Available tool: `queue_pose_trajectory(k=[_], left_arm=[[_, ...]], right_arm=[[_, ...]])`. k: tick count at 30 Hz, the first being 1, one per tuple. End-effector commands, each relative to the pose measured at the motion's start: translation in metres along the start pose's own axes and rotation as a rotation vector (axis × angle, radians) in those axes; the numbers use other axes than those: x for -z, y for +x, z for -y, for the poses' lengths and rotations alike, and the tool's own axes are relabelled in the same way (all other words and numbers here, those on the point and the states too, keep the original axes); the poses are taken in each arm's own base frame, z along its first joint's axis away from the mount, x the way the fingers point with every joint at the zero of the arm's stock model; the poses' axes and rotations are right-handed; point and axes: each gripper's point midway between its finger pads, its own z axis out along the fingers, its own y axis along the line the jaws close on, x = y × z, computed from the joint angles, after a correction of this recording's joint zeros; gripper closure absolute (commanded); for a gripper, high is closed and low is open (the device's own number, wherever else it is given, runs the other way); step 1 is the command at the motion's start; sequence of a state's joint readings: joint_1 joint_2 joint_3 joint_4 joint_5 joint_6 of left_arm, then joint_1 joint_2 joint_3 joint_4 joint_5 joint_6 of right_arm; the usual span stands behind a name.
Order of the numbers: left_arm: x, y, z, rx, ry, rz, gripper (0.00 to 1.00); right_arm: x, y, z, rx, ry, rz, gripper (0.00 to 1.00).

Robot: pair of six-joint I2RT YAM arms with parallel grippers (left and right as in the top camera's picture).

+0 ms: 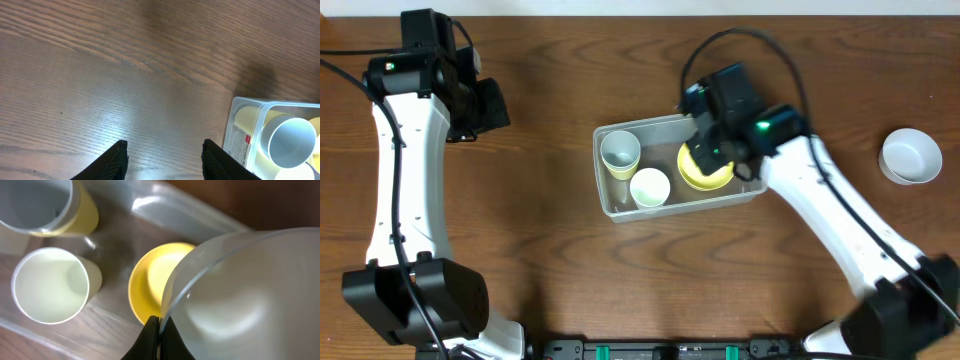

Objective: Pack container
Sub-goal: 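Place the white bowl into the yellow bowl with the right gripper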

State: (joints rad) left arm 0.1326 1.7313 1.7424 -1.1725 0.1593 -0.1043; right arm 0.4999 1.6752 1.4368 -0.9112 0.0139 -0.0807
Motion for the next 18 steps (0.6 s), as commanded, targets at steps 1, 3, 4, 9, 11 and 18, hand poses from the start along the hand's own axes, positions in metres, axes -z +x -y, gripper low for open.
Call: queue_pose_trajectory(k=[1,3,4,9,11,18], left_arm=[[0.010,-0.002,0.004,-0.003,0.018,0.024,0.51],[0.010,-0.002,0.004,-0.003,0.018,0.024,0.51],[0.010,-0.002,0.004,-0.003,0.018,0.024,0.51],[0.010,-0.002,0.004,-0.003,0.018,0.025,0.51],[0.010,-0.002,0.004,-0.003,0.018,0.024,0.51],[0.010,-0.002,0.004,-0.003,0.018,0.024,0.51]], right_arm=[[-0.025,0.011,-0.012,0.051,-0.014,-0.076,0.99],[-0.036,0.016,-0.016,0.058,-0.019,-0.108,0.99],[-0.041,0.018,-0.017,0.059,-0.020,-0.121,0.99],[-0.045,0.020,-0.012,0.056,-0.001,-0.135,0.58],[-0.040,0.018,-0.002,0.049,0.040,-0.125,0.57],[0.011,0.011,0.075,-0.215,0.280,-0.018,0.55]])
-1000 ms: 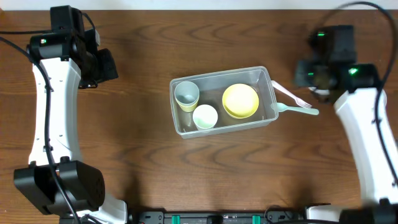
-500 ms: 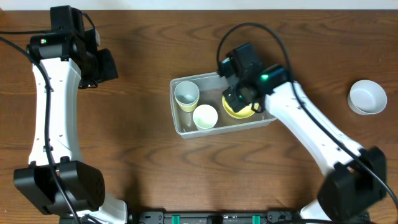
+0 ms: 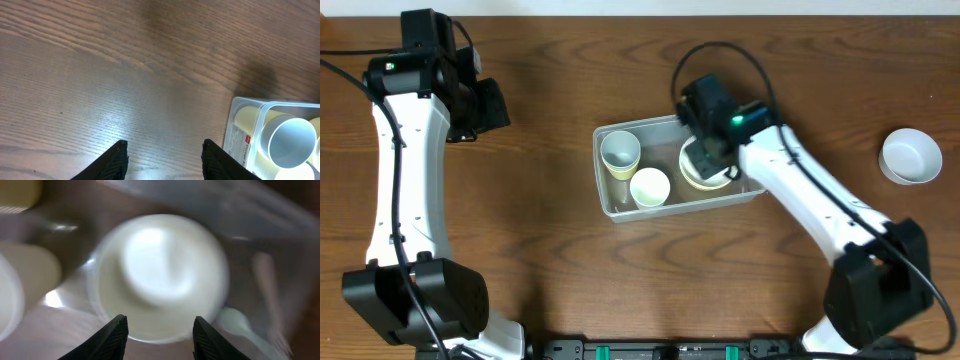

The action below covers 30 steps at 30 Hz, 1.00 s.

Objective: Pack container
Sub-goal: 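Place the white bowl into the yellow bowl with the right gripper, then grasp the grey bowl with the right gripper and stack it on the white bowl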

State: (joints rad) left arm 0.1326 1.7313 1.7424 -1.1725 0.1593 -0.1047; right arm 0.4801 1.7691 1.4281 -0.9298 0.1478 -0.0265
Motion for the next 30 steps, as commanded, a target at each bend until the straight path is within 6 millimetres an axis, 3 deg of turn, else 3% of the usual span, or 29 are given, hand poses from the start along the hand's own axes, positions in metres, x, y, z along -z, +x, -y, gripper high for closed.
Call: queue_pose_trajectory(k=[1,3,4,7,11,14,23,30], left_arm=[[0.010,-0.002,0.004,-0.003,0.018,0.024,0.51],[0.010,-0.002,0.004,-0.003,0.018,0.024,0.51],[0.010,-0.002,0.004,-0.003,0.018,0.024,0.51],[0.010,-0.002,0.004,-0.003,0.018,0.024,0.51],[0.010,-0.002,0.004,-0.003,0.018,0.024,0.51],[0.010,-0.001,0.004,-0.003,0.017,0.021,0.51],[0.005,0.002,0.003,-0.002,0.014,0.006,0.51],[0.005,0.002,0.003,-0.002,0.014,0.006,0.51]], right_arm=[[0.048,-0.008,0.069,-0.227,0.158,0.124,0.55],[0.062,-0.001,0.104,-0.353,0.203,0.153,0.49],[0.067,0.005,0.122,-0.423,0.221,0.164,0.39],[0.072,0.029,0.171,-0.602,0.260,0.157,0.30],[0.057,0.060,0.214,-0.749,0.237,0.105,0.27],[0.035,0.089,0.243,-0.849,0.237,0.033,0.26],[-0.025,0.150,0.289,-0.998,0.250,-0.132,0.25],[-0.061,0.177,0.296,-1.025,0.201,-0.208,0.27]])
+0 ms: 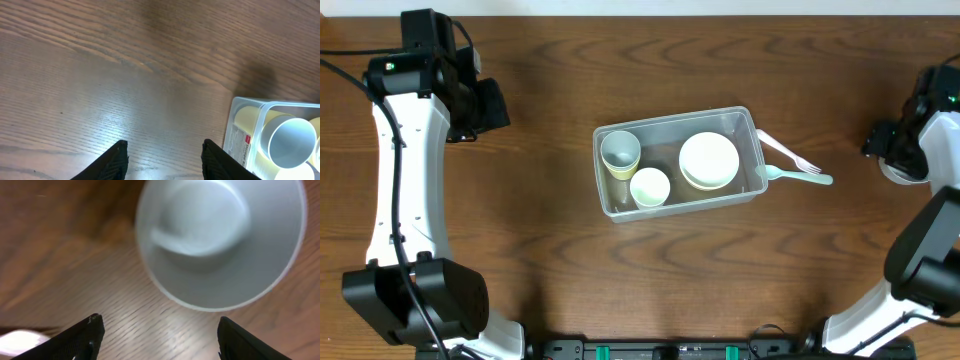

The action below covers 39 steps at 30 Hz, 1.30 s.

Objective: Pack container
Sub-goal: 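Grasp the grey bowl with the right gripper and stack it on the white bowl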

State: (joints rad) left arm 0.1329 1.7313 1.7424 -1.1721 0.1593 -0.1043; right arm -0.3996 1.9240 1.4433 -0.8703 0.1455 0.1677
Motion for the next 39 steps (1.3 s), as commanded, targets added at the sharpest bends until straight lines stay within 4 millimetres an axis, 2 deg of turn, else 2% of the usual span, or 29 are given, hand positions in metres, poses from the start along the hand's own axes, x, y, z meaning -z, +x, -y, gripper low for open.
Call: queue_pose_trajectory(k=[1,5,8,10,12,15,21,26,28,30,34,36,39], left_arm=[[0.005,0.002,0.003,-0.002,0.015,0.005,0.51],[0.005,0.003,0.003,-0.002,0.014,0.005,0.51],[0.005,0.003,0.003,-0.002,0.014,0.005,0.51],[0.005,0.003,0.003,-0.002,0.014,0.005,0.51],[0.005,0.003,0.003,-0.002,0.014,0.005,0.51],[0.005,0.003,0.003,-0.001,0.014,0.005,0.51],[0.005,0.003,0.003,-0.001,0.014,0.005,0.52],[0.005,0.003,0.003,-0.001,0.014,0.005,0.51],[0.005,0.003,0.003,-0.001,0.014,0.005,0.51],[0.005,0.003,0.003,-0.001,0.014,0.005,0.51],[0.005,0.003,0.003,-0.002,0.015,0.005,0.51],[0.005,0.003,0.003,-0.002,0.015,0.005,0.51],[0.005,0.003,0.003,-0.001,0.014,0.005,0.51]], right_arm=[[-0.019,0.005,0.000,0.010,-0.040,-0.049,0.27],[-0.035,0.011,-0.004,0.035,-0.077,-0.089,0.32],[-0.039,0.014,-0.005,0.035,-0.082,-0.103,0.45],[-0.039,0.015,-0.005,0.036,-0.082,-0.105,0.58],[-0.039,0.015,-0.005,0.036,-0.081,-0.109,0.62],[-0.038,0.016,-0.005,0.037,-0.081,-0.113,0.78],[-0.038,0.019,-0.007,0.036,-0.093,-0.125,0.99],[-0.028,0.020,-0.023,0.043,-0.171,-0.121,0.99],[-0.013,0.014,-0.033,0.054,-0.207,-0.088,0.99],[0.011,0.004,-0.046,0.083,-0.257,-0.025,0.99],[0.093,-0.010,-0.095,0.221,-0.432,0.153,0.99],[0.139,-0.006,-0.125,0.327,-0.498,0.250,0.99],[0.196,0.019,-0.170,0.540,-0.550,0.376,0.99]])
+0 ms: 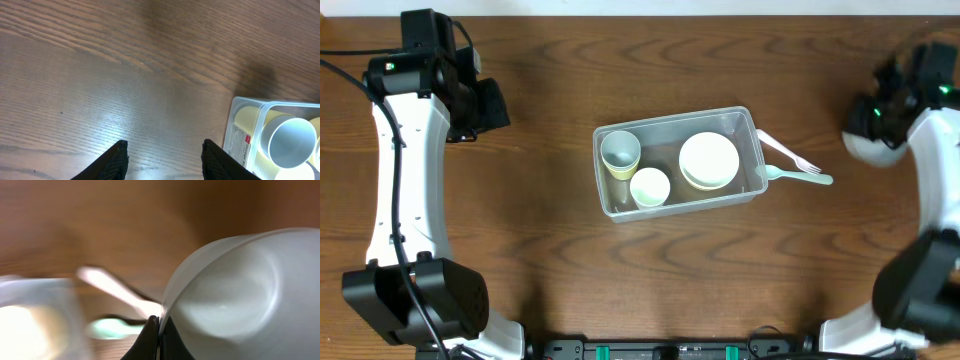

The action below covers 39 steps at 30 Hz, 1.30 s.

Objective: Pack container
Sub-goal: 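Grasp the grey bowl with the right gripper and stack it on the white bowl, then move the right gripper to the pink fork beside the container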

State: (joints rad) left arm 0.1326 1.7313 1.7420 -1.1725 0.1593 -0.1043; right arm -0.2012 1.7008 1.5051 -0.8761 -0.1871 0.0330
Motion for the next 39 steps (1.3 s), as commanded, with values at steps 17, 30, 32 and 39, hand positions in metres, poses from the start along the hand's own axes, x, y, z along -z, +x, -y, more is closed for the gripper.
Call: queue_pose_trajectory(k=[17,30,32,39], left_arm=[[0.005,0.003,0.003,-0.001,0.014,0.001,0.51],[0.005,0.003,0.003,-0.001,0.013,0.001,0.51],[0.005,0.004,0.003,-0.001,0.013,0.001,0.51],[0.005,0.003,0.002,-0.001,0.013,0.001,0.51]], right_arm=[[0.005,0.110,-0.237,0.738,-0.180,-0.131,0.99],[-0.026,0.123,-0.233,0.748,-0.152,-0.211,0.72],[-0.025,0.119,-0.230,0.742,-0.135,-0.201,0.75],[0.013,0.054,-0.167,0.457,0.111,-0.007,0.71]])
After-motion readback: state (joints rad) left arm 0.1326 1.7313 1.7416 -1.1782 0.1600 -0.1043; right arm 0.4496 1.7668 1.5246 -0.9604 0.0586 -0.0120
